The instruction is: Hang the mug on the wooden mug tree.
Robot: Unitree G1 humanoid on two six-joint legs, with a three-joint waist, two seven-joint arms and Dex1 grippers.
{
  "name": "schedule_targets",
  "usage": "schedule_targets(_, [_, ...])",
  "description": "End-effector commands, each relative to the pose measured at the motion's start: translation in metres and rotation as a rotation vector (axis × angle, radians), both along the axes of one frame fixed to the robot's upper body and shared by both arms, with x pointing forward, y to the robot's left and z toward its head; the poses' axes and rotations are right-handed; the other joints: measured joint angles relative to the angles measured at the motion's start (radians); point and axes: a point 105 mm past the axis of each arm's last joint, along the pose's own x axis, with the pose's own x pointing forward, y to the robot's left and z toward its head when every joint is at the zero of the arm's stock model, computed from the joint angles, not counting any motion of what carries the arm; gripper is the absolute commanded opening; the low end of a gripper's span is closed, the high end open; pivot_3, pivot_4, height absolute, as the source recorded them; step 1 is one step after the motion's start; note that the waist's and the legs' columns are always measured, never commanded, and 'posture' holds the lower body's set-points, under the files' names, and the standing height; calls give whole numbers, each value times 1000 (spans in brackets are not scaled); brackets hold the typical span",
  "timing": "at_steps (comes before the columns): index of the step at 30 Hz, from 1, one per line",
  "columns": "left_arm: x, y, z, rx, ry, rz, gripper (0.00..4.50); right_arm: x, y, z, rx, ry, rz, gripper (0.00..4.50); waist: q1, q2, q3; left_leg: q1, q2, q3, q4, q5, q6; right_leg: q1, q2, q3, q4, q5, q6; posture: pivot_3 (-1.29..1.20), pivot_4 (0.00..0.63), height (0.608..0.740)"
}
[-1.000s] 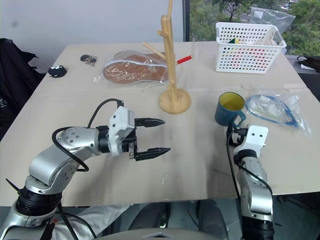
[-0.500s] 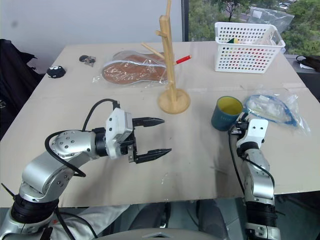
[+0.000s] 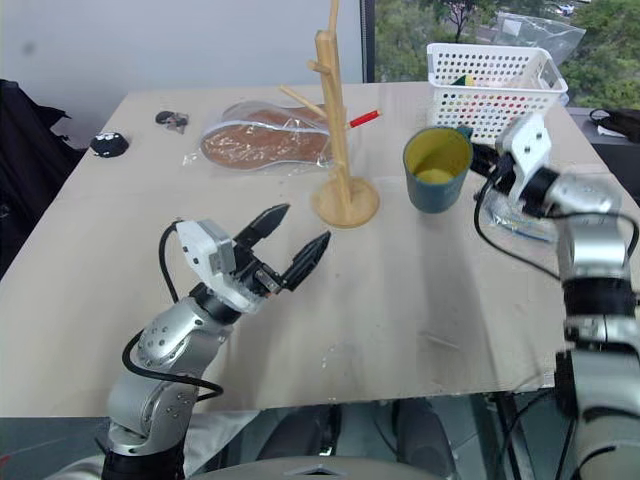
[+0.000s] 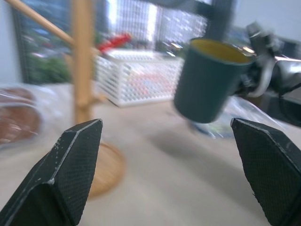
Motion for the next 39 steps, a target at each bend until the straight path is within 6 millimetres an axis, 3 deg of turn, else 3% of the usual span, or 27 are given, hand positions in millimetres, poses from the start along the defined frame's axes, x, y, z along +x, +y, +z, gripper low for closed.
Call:
schedule_targets(1, [-7,-1,25,-43,-127,52,4500,11,8,18,-136,-13,111,83,-1,0,1,-1,0,0,0,1,-2,0,0,1,-1,0,0,0,150,740])
schedule_targets(5, [-9,0,39,-71,-194,112,4500,19,27,36,-236,-13,191,83,-1,0,1,-3,-1,-1,0,1,-1,-3,-2,3,-3,0,0,0,150,740])
schedule_targets(12, [-15,-4,47,-120,-226,133,4500,26,47,49,-300,-24,209,83,3,0,1,-5,-1,-3,-2,0,-1,-5,-2,2,-6,0,0,0,150,740])
schedule_targets(22, [-19,-6,38,-127,-216,106,4500,36,72,63,-322,-52,169,83,0,2,2,-5,-1,-3,-2,0,-1,-5,-2,2,-4,0,0,0,150,740])
schedule_targets(34, [-22,-4,28,-126,-221,106,4500,41,96,65,-356,-62,159,83,-1,2,2,-5,-1,-3,-2,0,-1,-6,-2,2,-4,0,0,0,150,740])
schedule_targets(37, [-22,-4,26,-127,-222,107,4500,42,100,67,-352,-59,151,906,-3,3,3,-5,-1,-3,-2,0,-1,-6,-2,2,-4,0,0,0,150,740])
schedule_targets(39, [-22,-4,26,-128,-223,108,4500,43,99,68,-347,-60,138,1883,-4,3,3,-5,-1,-3,-2,0,-1,-6,-2,2,-3,0,0,0,150,740])
